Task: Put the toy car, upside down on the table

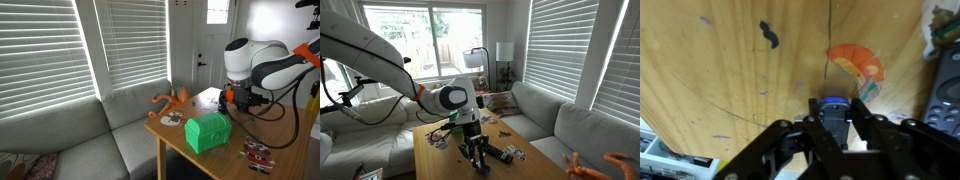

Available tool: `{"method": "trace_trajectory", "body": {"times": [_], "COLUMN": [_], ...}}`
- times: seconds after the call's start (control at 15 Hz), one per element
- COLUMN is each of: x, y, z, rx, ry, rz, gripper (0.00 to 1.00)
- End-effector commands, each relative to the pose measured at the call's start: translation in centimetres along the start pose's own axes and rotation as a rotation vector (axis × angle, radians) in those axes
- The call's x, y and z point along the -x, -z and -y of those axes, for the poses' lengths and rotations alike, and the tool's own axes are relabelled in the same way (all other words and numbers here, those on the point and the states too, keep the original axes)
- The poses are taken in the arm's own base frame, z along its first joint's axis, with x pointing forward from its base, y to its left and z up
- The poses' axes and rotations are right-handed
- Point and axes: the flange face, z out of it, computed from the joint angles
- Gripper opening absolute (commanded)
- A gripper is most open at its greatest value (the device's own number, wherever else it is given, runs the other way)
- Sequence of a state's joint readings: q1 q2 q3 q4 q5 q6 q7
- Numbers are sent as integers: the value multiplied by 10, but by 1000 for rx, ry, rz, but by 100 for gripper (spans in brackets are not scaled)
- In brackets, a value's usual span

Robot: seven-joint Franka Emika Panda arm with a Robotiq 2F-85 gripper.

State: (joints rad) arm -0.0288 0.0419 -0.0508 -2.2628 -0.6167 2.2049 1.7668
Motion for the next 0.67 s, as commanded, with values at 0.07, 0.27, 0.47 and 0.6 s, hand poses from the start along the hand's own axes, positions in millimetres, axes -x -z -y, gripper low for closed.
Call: {"method": "trace_trajectory", "body": {"times": [0.07, 0.27, 0.47, 0.6], "x": [5, -1, -14, -25], "y": [6, 14, 32, 47], "z": [-26, -39, -49, -54], "rx": [-17, -23, -51, -78], "ry": [-10, 23, 64, 132], "rz": [27, -4, -56, -103], "gripper": [76, 96, 100, 100]}}
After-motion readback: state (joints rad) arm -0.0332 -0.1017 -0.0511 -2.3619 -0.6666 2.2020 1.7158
